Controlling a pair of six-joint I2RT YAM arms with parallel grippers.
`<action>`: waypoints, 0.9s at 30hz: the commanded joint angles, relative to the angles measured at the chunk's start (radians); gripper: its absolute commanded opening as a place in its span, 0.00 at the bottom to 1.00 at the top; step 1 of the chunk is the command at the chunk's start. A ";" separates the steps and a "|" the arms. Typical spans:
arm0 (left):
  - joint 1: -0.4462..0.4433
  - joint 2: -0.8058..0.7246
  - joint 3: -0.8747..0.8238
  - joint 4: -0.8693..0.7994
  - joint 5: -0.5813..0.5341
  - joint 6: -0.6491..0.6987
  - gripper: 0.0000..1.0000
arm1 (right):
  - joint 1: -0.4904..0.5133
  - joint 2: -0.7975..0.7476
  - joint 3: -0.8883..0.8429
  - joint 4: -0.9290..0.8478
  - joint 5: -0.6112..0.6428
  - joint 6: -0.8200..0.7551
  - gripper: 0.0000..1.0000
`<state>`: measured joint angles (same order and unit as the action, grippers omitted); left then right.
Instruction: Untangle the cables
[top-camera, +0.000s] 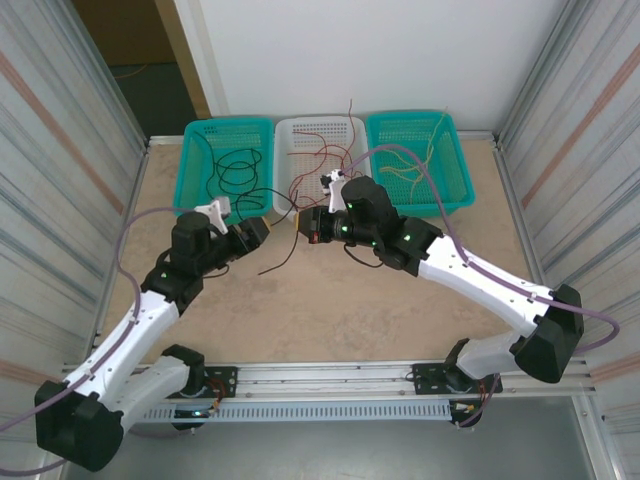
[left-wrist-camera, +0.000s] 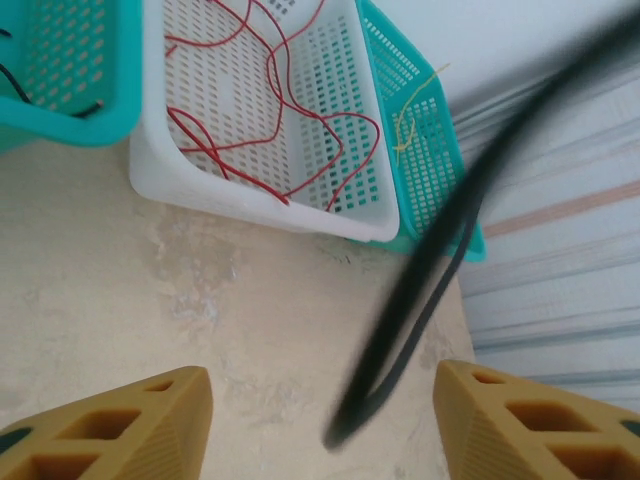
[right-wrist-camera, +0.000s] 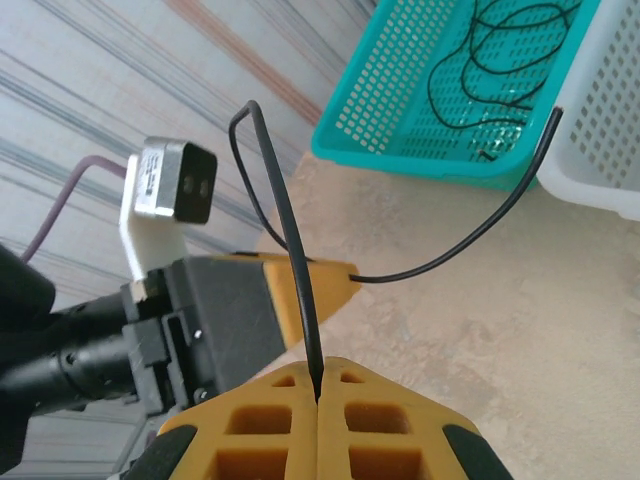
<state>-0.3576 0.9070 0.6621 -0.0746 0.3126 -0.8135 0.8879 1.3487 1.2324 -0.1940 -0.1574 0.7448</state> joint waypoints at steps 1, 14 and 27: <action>0.015 0.010 0.039 0.060 0.000 0.006 0.56 | -0.002 -0.036 -0.017 0.043 -0.027 0.025 0.00; 0.013 0.038 0.071 -0.007 0.018 0.111 0.23 | -0.009 -0.054 -0.010 -0.004 0.024 -0.018 0.00; -0.265 0.021 0.237 -0.444 -0.263 0.555 0.07 | -0.046 0.022 0.121 -0.318 0.250 -0.234 0.00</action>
<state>-0.5797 0.9417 0.8410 -0.3782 0.1482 -0.4255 0.8425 1.3510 1.3159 -0.4141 0.0051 0.5953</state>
